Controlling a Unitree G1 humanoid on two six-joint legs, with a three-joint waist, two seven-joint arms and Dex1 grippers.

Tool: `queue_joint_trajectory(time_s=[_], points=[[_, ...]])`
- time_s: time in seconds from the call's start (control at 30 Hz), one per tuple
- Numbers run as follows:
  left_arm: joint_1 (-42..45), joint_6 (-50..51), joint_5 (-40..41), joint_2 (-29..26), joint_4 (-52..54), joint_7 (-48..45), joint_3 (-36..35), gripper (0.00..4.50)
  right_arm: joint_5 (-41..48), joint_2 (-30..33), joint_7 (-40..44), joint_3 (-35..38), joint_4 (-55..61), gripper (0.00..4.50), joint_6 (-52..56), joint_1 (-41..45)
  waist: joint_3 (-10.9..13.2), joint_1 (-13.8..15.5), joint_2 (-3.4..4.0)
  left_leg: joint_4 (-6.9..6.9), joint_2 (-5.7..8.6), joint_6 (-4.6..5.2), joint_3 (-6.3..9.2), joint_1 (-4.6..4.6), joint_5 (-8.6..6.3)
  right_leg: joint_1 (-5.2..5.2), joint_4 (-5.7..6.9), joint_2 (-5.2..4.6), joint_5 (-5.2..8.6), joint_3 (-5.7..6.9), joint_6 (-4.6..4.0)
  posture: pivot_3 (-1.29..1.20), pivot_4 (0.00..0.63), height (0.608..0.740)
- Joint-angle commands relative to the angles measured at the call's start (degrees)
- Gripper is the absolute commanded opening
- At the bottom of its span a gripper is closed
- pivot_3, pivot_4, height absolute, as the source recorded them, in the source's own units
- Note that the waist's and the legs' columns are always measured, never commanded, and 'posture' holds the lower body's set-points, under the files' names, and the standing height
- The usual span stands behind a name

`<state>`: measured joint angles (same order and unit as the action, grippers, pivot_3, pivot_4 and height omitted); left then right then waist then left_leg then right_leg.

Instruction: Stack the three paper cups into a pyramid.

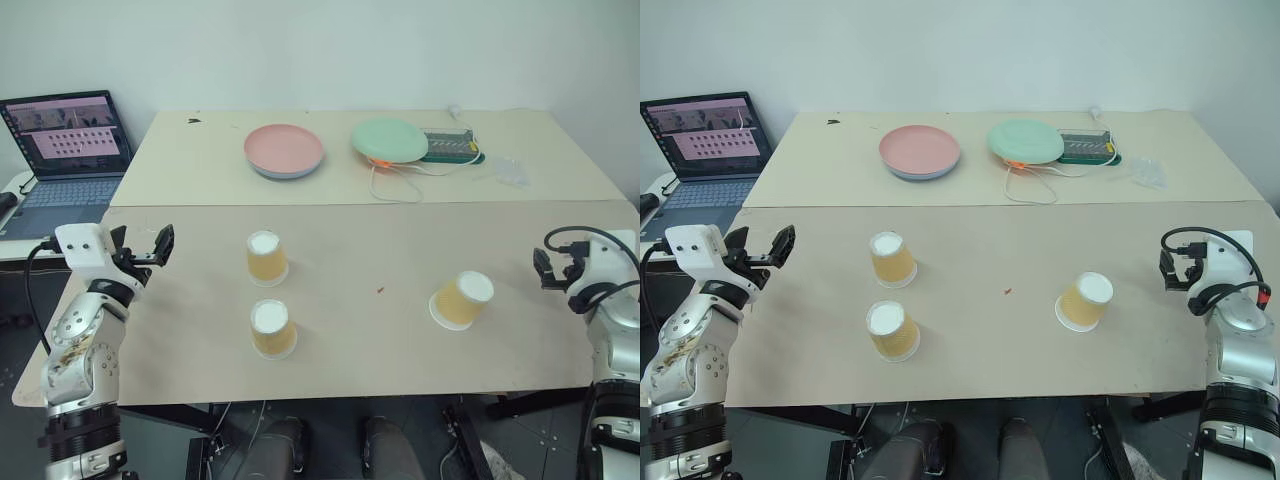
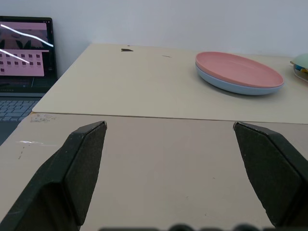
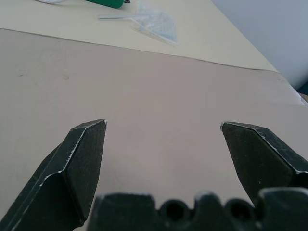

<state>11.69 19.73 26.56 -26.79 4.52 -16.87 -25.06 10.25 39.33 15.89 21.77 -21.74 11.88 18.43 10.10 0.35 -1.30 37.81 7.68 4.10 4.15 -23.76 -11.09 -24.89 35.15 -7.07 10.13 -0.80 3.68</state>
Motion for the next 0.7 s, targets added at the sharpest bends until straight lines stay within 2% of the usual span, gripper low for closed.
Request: queue_joint_trajectory(time_s=[0.03, 0.13, 0.2, 0.3, 0.47, 0.7], points=[[-0.03, 1.43, 2.80, -3.20, 4.28, -4.18, -0.77, 4.50, 2.75, 2.50, 0.50, 3.35, 4.42, 4.47, 1.91, 3.10, 0.00, 0.00, 0.00, 0.00, 0.00, 0.00, 0.00, 0.00, 0.00, 0.00, 0.00, 0.00, 0.00, 0.00, 0.00, 0.00, 0.150, 0.715], [-3.40, 9.46, 11.46, -10.89, 11.97, -13.69, -3.03, 4.50, 13.68, 5.86, 7.79, 6.53, 14.35, 4.47, 9.61, 8.94, 0.16, -0.97, 0.22, 0.00, -0.01, 0.00, -0.07, -0.17, 0.00, -0.17, 0.07, 0.00, -0.01, -0.07, -0.01, 0.00, 0.150, 0.715], [-4.76, 12.95, 15.57, -14.15, 14.54, -16.47, -4.44, 4.50, 21.35, 7.89, 14.91, 6.40, 21.17, 4.47, 14.24, 10.46, 0.31, -1.24, 0.63, 0.03, -0.02, 0.01, -0.09, -0.41, 0.01, -0.40, 0.08, 0.01, -0.02, -0.10, 0.00, 0.00, 0.150, 0.715], [-6.03, 17.12, 20.35, -17.42, 18.64, -19.09, -4.85, 4.50, 31.74, 10.69, 24.78, 4.19, 30.84, 4.47, 20.25, 12.46, 0.27, -1.17, 0.69, -0.03, -0.29, 0.02, -0.07, -0.39, -0.02, -0.38, -0.04, 0.20, 0.05, -0.01, 0.05, 0.00, 0.150, 0.715], [-7.77, 20.81, 23.70, -18.44, 23.37, -20.03, -3.51, 4.50, 40.51, 12.55, 33.38, -1.73, 41.56, 4.47, 26.30, 12.72, 0.23, -0.97, 0.39, -0.01, -0.72, -0.24, 0.07, -0.28, -0.19, -0.23, -0.13, 0.59, 0.15, 0.07, -0.06, 0.00, 0.150, 0.715], [-11.35, 24.05, 27.26, -22.22, 30.63, -23.42, -3.65, 4.50, 43.86, 16.56, 47.76, -8.48, 48.80, 4.47, 28.42, 7.46, 0.24, -0.35, 0.38, 0.02, -0.64, -0.24, -0.06, -0.37, -0.22, -0.30, -0.22, 0.47, 0.12, 0.02, -0.11, 0.00, 0.150, 0.715]])
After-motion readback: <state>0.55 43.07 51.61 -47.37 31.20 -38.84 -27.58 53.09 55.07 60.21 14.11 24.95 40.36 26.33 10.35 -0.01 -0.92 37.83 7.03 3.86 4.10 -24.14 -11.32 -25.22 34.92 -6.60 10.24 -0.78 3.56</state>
